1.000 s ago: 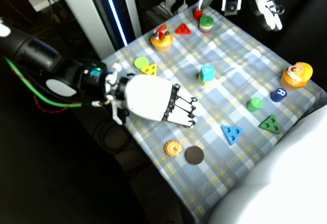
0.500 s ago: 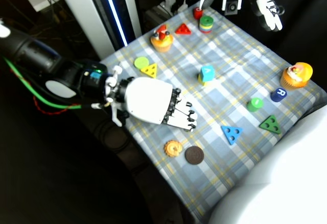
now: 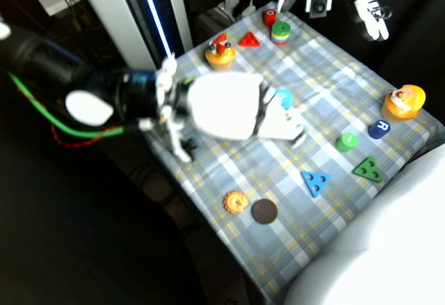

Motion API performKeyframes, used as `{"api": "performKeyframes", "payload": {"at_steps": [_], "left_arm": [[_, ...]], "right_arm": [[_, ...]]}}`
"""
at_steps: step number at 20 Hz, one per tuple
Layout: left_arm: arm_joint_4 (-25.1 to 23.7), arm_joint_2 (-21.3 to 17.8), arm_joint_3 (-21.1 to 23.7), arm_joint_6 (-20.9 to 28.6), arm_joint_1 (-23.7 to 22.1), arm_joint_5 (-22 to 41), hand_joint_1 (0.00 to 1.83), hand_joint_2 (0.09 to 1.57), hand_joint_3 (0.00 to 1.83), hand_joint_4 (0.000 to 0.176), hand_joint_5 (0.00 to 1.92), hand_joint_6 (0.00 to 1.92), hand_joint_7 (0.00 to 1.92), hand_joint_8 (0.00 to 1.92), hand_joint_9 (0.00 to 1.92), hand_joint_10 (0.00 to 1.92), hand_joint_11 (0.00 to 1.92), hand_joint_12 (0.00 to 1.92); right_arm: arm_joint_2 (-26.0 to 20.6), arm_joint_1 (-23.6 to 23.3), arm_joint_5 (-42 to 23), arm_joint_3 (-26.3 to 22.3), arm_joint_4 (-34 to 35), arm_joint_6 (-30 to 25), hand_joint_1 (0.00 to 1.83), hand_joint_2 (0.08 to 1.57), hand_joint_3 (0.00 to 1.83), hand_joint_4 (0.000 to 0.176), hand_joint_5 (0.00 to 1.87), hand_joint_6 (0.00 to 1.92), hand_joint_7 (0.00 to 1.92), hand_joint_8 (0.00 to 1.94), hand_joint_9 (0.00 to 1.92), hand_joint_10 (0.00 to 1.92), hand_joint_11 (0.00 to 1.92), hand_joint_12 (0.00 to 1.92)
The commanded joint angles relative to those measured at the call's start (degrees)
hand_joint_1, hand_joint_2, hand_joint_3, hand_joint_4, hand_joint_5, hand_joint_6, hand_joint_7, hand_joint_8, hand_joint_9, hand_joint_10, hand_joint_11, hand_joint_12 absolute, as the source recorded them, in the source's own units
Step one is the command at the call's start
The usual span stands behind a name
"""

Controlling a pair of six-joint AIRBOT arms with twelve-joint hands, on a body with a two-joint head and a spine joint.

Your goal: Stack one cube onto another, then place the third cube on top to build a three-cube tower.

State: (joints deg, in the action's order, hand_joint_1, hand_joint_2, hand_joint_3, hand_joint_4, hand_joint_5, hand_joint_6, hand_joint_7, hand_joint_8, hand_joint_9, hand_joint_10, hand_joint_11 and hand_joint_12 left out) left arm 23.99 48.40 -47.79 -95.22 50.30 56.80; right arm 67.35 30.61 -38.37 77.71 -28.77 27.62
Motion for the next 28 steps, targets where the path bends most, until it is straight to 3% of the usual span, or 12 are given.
{"api": "performKeyframes", "payload": {"at_steps": [1, 4, 6, 11, 13, 16, 28], "left_arm": [[-1.67, -0.34, 0.18, 0.55, -0.41, 6.40, 0.74, 0.84, 0.00, 0.176, 0.10, 0.00, 0.16, 0.00, 0.15, 0.00, 0.00, 0.00], [-1.45, -0.35, 0.03, 0.54, -0.38, 5.93, 0.78, 0.84, 0.00, 0.176, 0.09, 0.00, 0.16, 0.00, 0.14, 0.00, 0.00, 0.00], [-1.32, -0.40, 0.03, 0.54, -0.35, 5.67, 0.79, 0.85, 0.01, 0.176, 0.09, 0.00, 0.16, 0.00, 0.13, 0.00, 0.00, 0.00], [-0.91, -0.54, 0.05, 0.54, -0.20, 5.56, 0.84, 0.84, 0.00, 0.176, 0.05, 0.00, 0.13, 0.00, 0.11, 0.00, 0.00, 0.00], [-0.91, -0.54, 0.01, 0.54, -0.26, 5.57, 0.80, 0.86, 0.00, 0.176, 0.06, 0.00, 0.13, 0.00, 0.10, 0.00, 0.00, 0.00], [-0.81, -0.54, -0.01, 0.54, -0.25, 5.48, 0.80, 0.86, 0.00, 0.176, 0.05, 0.00, 0.13, 0.00, 0.10, 0.00, 0.00, 0.00], [-0.65, -0.53, 0.01, 0.55, -0.24, 5.46, 0.81, 0.87, 0.00, 0.176, 0.04, 0.00, 0.13, 0.01, 0.10, 0.00, 0.00, 0.00]], "right_arm": [[0.34, -1.41, -5.61, 0.32, -0.26, -1.39, 1.18, 1.05, 0.00, 0.000, 1.13, 0.72, 0.84, 0.00, 0.66, 0.00, 0.02, 1.17], [1.67, -3.38, -5.60, 1.50, -4.47, -4.55, 1.20, 1.01, 0.00, 0.000, 1.23, 0.54, 0.93, 0.01, 0.74, 0.02, 0.06, 1.22], [2.26, -3.51, -5.47, 1.84, -5.33, -4.88, 1.20, 1.01, 0.00, 0.000, 1.24, 0.52, 0.90, 0.00, 0.68, 0.01, 0.00, 1.19], [4.65, -3.51, -3.65, 3.26, -6.57, -5.06, 1.20, 1.01, 0.00, 0.000, 1.24, 0.52, 0.91, 0.00, 0.69, 0.00, 0.00, 1.19], [5.19, -3.51, -3.16, 3.55, -6.97, -5.14, 1.20, 1.01, 0.00, 0.000, 1.24, 0.52, 0.92, 0.00, 0.68, 0.00, 0.00, 1.08], [5.63, -3.51, -2.79, 3.64, -7.34, -5.15, 1.20, 1.01, 0.00, 0.000, 1.23, 0.53, 0.90, 0.00, 0.69, 0.01, 0.00, 1.22], [5.73, -3.50, -2.02, 3.63, -8.34, -5.90, 1.20, 1.02, 0.00, 0.000, 1.20, 0.59, 0.89, 0.00, 0.61, 0.00, 0.00, 1.07]]}}
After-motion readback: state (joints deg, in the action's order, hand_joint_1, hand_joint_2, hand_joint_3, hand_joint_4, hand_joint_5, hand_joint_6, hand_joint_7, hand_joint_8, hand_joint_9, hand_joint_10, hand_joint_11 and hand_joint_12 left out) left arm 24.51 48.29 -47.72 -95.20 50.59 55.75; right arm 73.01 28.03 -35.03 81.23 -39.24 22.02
